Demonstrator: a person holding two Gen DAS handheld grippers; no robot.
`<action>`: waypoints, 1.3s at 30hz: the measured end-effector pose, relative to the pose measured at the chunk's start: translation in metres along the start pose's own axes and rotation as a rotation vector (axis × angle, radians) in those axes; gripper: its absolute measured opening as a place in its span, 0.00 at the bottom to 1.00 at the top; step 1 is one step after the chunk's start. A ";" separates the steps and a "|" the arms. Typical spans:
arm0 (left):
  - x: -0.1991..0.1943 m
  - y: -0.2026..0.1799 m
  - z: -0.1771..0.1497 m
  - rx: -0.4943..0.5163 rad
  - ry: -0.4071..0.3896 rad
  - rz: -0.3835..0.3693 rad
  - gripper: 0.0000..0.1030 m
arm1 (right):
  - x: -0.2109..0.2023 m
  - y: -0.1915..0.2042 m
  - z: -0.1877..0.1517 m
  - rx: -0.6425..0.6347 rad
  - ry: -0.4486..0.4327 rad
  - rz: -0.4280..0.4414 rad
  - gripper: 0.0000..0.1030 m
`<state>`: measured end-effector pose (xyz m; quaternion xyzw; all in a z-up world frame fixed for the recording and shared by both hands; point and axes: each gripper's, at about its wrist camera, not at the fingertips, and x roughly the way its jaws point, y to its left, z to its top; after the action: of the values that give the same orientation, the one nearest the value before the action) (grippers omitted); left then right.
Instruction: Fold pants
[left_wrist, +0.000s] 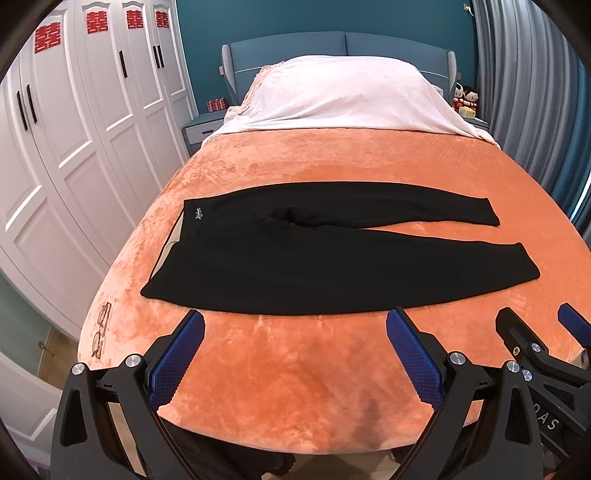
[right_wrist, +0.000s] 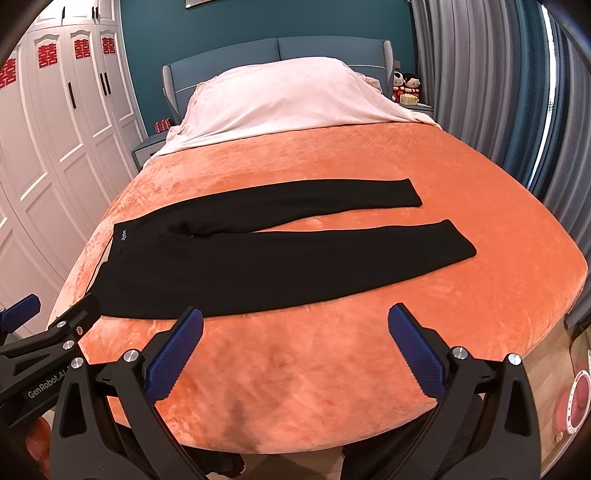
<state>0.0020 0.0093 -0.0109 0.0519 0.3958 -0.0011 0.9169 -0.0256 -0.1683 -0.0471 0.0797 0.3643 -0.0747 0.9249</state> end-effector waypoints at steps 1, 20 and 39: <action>0.000 -0.001 0.001 0.002 -0.001 0.000 0.94 | 0.000 0.000 -0.001 0.000 0.000 0.001 0.96; 0.002 0.000 0.001 0.002 0.003 0.003 0.94 | 0.002 0.000 -0.002 0.001 0.006 0.004 0.96; 0.008 0.005 -0.004 0.000 0.016 0.001 0.94 | 0.011 0.002 -0.006 0.001 0.023 0.003 0.96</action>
<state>0.0049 0.0146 -0.0190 0.0521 0.4030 -0.0001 0.9137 -0.0210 -0.1664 -0.0590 0.0817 0.3746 -0.0726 0.9207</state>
